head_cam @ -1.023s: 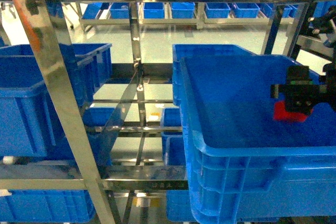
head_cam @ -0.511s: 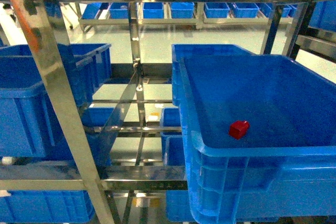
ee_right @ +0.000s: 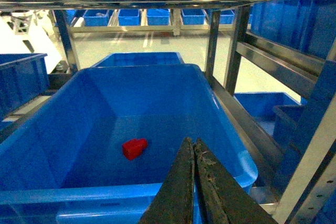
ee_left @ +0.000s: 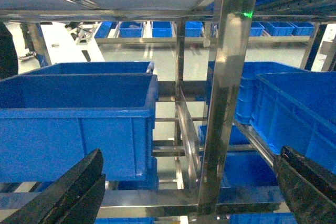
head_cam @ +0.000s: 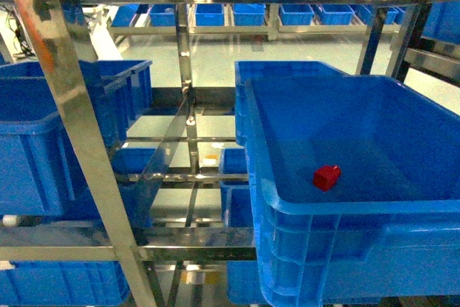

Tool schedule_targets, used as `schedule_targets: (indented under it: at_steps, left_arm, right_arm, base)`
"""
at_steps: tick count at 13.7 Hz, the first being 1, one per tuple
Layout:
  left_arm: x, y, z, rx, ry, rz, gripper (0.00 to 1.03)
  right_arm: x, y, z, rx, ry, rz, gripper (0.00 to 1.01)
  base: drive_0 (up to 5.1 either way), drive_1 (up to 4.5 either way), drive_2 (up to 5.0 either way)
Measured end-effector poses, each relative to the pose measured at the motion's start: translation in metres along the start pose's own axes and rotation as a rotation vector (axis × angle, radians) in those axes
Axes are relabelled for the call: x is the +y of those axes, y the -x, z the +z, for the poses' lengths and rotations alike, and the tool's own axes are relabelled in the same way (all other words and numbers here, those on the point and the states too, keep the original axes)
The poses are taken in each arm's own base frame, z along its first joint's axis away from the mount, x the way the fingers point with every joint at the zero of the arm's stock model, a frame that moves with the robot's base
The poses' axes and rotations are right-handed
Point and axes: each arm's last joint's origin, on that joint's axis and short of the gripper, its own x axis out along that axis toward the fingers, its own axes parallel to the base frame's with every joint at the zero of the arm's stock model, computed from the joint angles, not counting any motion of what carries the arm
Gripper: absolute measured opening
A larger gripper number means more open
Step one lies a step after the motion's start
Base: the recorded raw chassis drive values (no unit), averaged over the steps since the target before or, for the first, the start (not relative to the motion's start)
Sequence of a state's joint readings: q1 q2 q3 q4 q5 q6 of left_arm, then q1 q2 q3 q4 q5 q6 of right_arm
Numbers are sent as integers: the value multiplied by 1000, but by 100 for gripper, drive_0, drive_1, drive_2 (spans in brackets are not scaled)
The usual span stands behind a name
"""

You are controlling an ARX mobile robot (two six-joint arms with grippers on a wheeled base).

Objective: Pick red block from blue box to shelf

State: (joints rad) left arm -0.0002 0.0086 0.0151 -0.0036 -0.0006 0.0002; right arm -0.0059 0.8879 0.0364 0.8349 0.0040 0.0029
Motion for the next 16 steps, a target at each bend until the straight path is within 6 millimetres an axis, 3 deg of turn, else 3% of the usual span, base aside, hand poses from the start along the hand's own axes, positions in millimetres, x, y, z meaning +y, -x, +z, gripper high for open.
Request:
schedule_targets:
  at_steps: [16]
  left_arm:
    - [0, 0, 0, 0, 0, 0, 98]
  right_arm:
    - [0, 40, 8, -31, 0, 2, 2]
  base:
    - [0, 0, 0]
